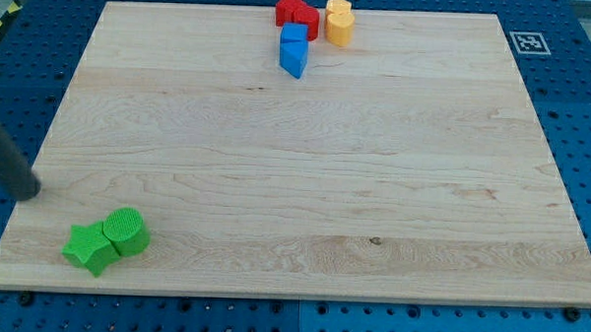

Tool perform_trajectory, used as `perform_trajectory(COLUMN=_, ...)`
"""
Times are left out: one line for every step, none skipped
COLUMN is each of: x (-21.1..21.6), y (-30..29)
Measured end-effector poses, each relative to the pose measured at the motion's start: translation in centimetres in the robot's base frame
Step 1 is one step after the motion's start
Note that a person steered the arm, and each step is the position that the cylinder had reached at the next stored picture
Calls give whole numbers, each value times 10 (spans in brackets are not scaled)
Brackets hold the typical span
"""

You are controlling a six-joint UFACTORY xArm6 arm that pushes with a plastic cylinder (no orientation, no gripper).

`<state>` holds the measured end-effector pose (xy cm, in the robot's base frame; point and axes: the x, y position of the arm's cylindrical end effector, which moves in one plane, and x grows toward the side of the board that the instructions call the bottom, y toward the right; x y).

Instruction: Separate green star from the green circle

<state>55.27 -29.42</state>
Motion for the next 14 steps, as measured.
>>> perform_trajectory(x=63, y=13)
perform_trajectory(x=64, y=22)
perform_trajectory(x=65, y=27)
perform_trajectory(x=65, y=78)
perform_trajectory(x=65, y=137)
perform_trajectory(x=65, y=178)
perform_trajectory(x=66, y=184)
perform_trajectory(x=66, y=181)
perform_trajectory(x=66, y=165)
perform_trajectory(x=66, y=143)
perform_trajectory(x=66, y=124)
perform_trajectory(x=66, y=91)
perform_trajectory(x=66, y=86)
perform_trajectory(x=60, y=86)
